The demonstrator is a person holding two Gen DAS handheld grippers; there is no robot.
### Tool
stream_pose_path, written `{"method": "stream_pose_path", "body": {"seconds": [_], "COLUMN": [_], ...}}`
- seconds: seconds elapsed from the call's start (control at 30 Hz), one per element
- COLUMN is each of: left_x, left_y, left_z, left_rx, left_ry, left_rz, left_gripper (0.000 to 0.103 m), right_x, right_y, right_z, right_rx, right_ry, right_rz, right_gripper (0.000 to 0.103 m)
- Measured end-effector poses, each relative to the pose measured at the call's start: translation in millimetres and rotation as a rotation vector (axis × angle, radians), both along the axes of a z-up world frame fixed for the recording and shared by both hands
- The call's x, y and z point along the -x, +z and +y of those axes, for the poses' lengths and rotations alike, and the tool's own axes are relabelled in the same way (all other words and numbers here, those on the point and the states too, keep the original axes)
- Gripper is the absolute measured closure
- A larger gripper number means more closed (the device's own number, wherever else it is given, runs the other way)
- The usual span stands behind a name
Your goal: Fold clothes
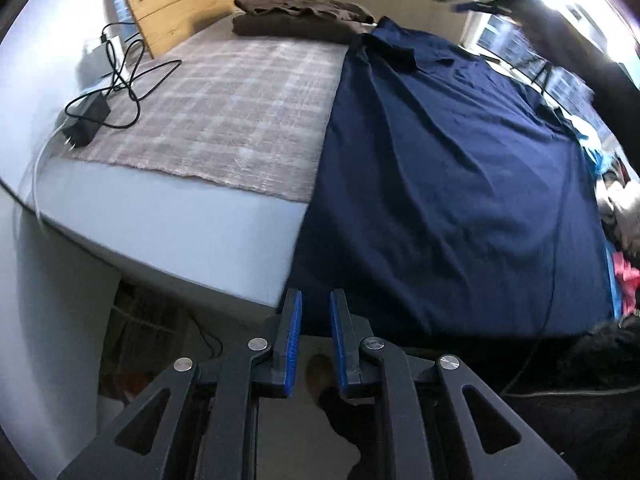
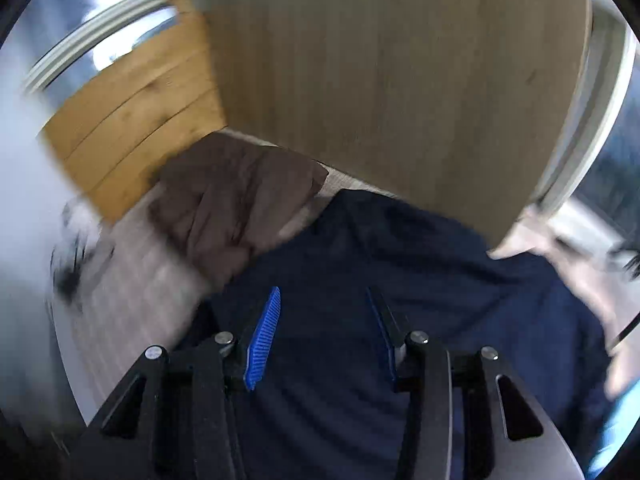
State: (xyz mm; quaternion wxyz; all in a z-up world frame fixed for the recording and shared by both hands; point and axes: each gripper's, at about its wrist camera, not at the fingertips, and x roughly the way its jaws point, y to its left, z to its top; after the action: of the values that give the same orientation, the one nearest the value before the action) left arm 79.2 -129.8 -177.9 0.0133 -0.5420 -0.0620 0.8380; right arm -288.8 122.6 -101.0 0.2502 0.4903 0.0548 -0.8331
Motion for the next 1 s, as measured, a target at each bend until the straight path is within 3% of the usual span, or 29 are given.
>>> {"method": "stream_pose_path", "body": {"seconds": [0.13, 0.33, 0.63, 0.73, 0.77, 0.83, 0.87, 1.0], "left_x": [-3.4, -3.1, -4.0, -7.7, -9.0, -10.7, -11.0, -5.6], "left_y": [-0.1, 4.2, -7.5, -8.4, -9.3, -12.7, -14.9, -27.1], "left_z": [-17.9, -48.5, -55.8, -49.1, -46.4, -40.5, -38.3, -35.2], "left_rx": [-0.036, -0.095, -0.119, -0.137, -0.145, -0.148, -0.143, -0.127], "left_ry": [-0.062, -0.115, -0.197, -0.230, -0.241, -0.257, -0.260, -0.256], "left_rz": [-0.009, 0.019, 0.011, 0.016, 0.016, 0.013, 0.012, -0.008], "left_gripper": [0.089, 0.087, 0.087, 0.081, 0.079, 0.079, 0.079, 0.078], "right_x": [41.6, 57.0, 71.2, 73.4, 73.6, 73.2, 72.9, 74.9], "right_y": [-38.6, -62.3, -92.3, -100.1, -100.6, -100.6, -100.5, -101.1], "right_z": [-65.4, -89.1, -106.6, -104.3, -104.2, -104.9, -104.8, -97.3], "right_rx": [-0.005, -0.073, -0.139, -0.143, -0.148, -0.170, -0.173, -0.138], "right_ry": [-0.079, -0.156, -0.245, -0.250, -0.244, -0.222, -0.208, -0.189], "right_rz": [-0.079, -0.147, -0.229, -0.252, -0.253, -0.238, -0.234, -0.252], "right_gripper": [0.060, 0.061, 0.060, 0.061, 0.062, 0.086, 0.091, 0.093]}}
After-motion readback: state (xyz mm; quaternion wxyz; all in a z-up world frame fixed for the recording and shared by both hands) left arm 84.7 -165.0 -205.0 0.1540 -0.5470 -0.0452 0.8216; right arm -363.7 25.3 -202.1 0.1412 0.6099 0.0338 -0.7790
